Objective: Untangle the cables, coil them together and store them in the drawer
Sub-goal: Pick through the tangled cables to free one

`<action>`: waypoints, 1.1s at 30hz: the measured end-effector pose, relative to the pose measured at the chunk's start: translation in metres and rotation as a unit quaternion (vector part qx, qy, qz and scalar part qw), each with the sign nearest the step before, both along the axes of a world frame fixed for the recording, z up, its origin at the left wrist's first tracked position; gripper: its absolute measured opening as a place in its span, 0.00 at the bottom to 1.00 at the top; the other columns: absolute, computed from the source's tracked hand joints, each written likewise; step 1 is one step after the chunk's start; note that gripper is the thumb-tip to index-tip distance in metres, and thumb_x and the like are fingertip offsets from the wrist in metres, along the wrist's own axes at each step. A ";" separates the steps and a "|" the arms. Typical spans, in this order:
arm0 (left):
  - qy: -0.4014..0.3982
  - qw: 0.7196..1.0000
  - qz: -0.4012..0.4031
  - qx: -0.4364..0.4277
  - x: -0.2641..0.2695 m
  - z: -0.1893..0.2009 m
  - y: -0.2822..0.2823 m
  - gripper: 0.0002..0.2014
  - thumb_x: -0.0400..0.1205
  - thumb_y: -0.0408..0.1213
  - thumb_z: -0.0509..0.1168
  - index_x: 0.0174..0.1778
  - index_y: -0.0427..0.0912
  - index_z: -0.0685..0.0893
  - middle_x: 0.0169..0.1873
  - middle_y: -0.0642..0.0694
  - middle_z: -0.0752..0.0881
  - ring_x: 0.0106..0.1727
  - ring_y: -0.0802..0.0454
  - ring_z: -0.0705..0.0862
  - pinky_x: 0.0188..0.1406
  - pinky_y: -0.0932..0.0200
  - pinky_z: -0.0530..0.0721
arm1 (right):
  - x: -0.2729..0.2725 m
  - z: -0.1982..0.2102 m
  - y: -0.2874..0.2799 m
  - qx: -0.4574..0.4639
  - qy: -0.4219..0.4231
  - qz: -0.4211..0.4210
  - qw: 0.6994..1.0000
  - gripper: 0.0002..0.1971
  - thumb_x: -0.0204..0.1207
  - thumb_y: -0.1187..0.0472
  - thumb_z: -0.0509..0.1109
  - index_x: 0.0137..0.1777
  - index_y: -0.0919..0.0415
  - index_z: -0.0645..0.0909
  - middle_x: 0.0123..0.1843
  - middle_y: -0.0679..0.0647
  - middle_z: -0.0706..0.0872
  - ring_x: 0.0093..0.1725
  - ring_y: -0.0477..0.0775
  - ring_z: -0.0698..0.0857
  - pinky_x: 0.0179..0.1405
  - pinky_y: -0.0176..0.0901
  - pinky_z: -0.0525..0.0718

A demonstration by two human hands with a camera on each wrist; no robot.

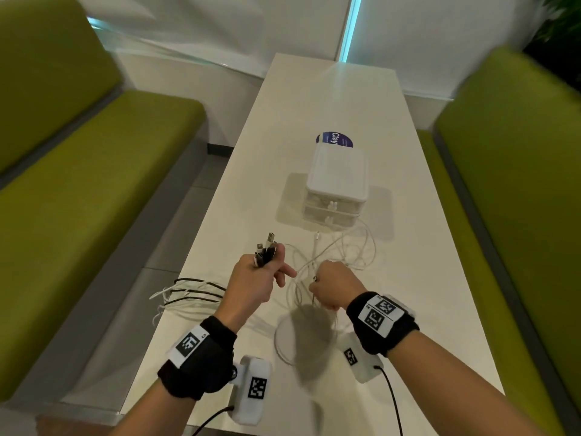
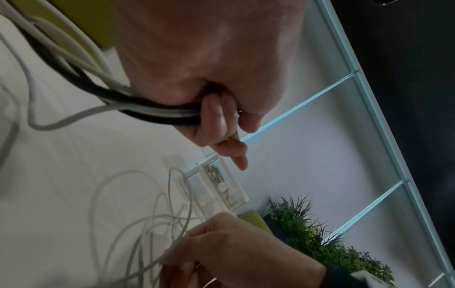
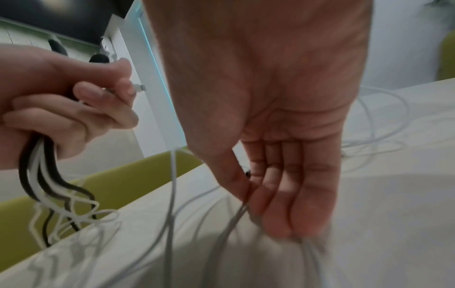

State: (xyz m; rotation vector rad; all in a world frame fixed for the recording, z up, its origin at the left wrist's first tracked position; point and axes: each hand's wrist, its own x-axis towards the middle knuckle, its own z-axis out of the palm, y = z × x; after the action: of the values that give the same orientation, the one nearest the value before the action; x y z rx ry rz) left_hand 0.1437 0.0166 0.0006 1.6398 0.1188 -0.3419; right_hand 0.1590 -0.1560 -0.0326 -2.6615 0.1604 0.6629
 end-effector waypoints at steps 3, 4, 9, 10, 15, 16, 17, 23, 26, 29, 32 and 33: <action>-0.003 1.000 0.001 0.008 -0.003 0.001 0.001 0.26 0.85 0.53 0.60 0.31 0.38 0.90 0.23 0.47 0.78 0.17 0.55 0.63 0.16 0.67 0.62 | -0.006 -0.004 0.003 -0.034 -0.027 0.013 0.999 0.11 0.80 0.54 0.67 0.47 0.64 0.81 0.46 0.60 0.85 0.48 0.62 0.87 0.40 0.45 0.81; -0.005 1.000 0.000 0.008 -0.004 0.000 0.002 0.26 0.85 0.53 0.60 0.31 0.38 0.90 0.22 0.48 0.78 0.17 0.55 0.63 0.16 0.67 0.62 | -0.008 -0.005 0.005 -0.050 -0.034 0.022 0.998 0.12 0.81 0.53 0.67 0.50 0.64 0.81 0.51 0.60 0.84 0.52 0.62 0.86 0.41 0.44 0.78; -0.010 1.000 0.004 0.008 -0.010 0.002 0.003 0.26 0.86 0.52 0.59 0.34 0.36 0.90 0.22 0.51 0.79 0.18 0.56 0.64 0.17 0.67 0.63 | -0.014 0.000 0.008 -0.034 -0.021 0.014 0.999 0.11 0.78 0.63 0.66 0.34 0.62 0.73 0.39 0.56 0.81 0.43 0.60 0.84 0.34 0.42 0.75; -0.013 1.000 0.008 0.001 -0.011 0.004 0.003 0.27 0.86 0.52 0.59 0.35 0.34 0.90 0.22 0.51 0.80 0.18 0.56 0.64 0.17 0.67 0.63 | -0.015 0.005 0.006 -0.016 -0.026 -0.001 1.000 0.13 0.77 0.63 0.66 0.31 0.62 0.72 0.34 0.56 0.80 0.37 0.59 0.83 0.31 0.42 0.76; -0.038 0.997 0.039 -0.053 -0.016 0.015 -0.001 0.24 0.86 0.52 0.59 0.42 0.36 0.91 0.29 0.48 0.84 0.20 0.54 0.66 0.21 0.63 0.65 | -0.029 0.036 -0.002 0.139 -0.204 -0.079 0.966 0.09 0.83 0.56 0.64 0.43 0.60 0.78 0.34 0.56 0.88 0.32 0.56 0.89 0.36 0.51 0.88; -0.042 0.997 0.045 -0.055 -0.016 0.017 -0.003 0.23 0.86 0.52 0.59 0.43 0.38 0.92 0.30 0.49 0.85 0.20 0.54 0.66 0.21 0.64 0.66 | -0.033 0.043 0.000 0.185 -0.225 -0.086 0.953 0.09 0.85 0.55 0.63 0.45 0.57 0.77 0.33 0.54 0.87 0.29 0.54 0.88 0.32 0.48 0.87; -0.043 0.996 0.051 -0.059 -0.017 0.019 -0.006 0.22 0.86 0.52 0.59 0.44 0.40 0.92 0.31 0.50 0.85 0.20 0.55 0.66 0.22 0.64 0.66 | -0.036 0.050 0.002 0.219 -0.244 -0.078 0.941 0.08 0.86 0.55 0.62 0.47 0.55 0.76 0.32 0.53 0.86 0.25 0.52 0.87 0.29 0.45 0.84; -0.023 0.995 0.071 -0.070 -0.022 0.027 -0.021 0.24 0.83 0.56 0.62 0.35 0.37 0.83 0.25 0.49 0.70 0.23 0.54 0.62 0.22 0.62 0.64 | -0.049 0.063 0.016 0.309 -0.341 -0.023 0.887 0.07 0.85 0.55 0.66 0.51 0.52 0.85 0.33 0.42 0.81 0.32 0.44 0.77 0.31 0.33 0.75; -0.017 0.991 0.065 -0.112 -0.026 0.034 -0.027 0.22 0.84 0.53 0.63 0.29 0.42 0.82 0.21 0.50 0.66 0.20 0.56 0.60 0.19 0.62 0.61 | -0.052 0.065 0.023 0.354 -0.329 -0.023 0.875 0.04 0.85 0.60 0.65 0.53 0.54 0.81 0.38 0.45 0.85 0.32 0.49 0.81 0.31 0.46 0.82; -0.014 0.989 0.051 -0.136 -0.026 0.038 -0.029 0.18 0.83 0.51 0.64 0.35 0.41 0.84 0.18 0.55 0.66 0.19 0.58 0.60 0.18 0.64 0.61 | -0.055 0.062 0.023 0.386 -0.305 -0.018 0.870 0.03 0.85 0.63 0.64 0.53 0.54 0.77 0.44 0.48 0.89 0.40 0.67 0.86 0.40 0.66 0.85; -0.001 0.986 0.049 -0.157 -0.023 0.038 -0.029 0.19 0.80 0.51 0.68 0.40 0.36 0.84 0.21 0.51 0.68 0.20 0.58 0.61 0.19 0.64 0.61 | -0.060 0.063 0.020 0.405 -0.287 -0.008 0.868 0.06 0.84 0.66 0.64 0.53 0.55 0.79 0.41 0.48 0.88 0.39 0.67 0.85 0.40 0.65 0.85; 0.004 0.986 0.046 -0.163 -0.023 0.037 -0.029 0.20 0.78 0.52 0.69 0.40 0.35 0.83 0.22 0.50 0.69 0.19 0.58 0.62 0.19 0.65 0.61 | -0.060 0.062 0.018 0.414 -0.281 -0.009 0.866 0.06 0.83 0.67 0.65 0.53 0.56 0.81 0.40 0.47 0.88 0.36 0.61 0.84 0.37 0.57 0.84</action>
State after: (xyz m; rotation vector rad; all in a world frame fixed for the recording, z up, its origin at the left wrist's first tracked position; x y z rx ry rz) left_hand 0.1211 -0.0127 0.0374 1.3053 0.1365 -0.2811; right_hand 0.0988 -0.1375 0.0298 -1.8862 -0.2214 -0.0931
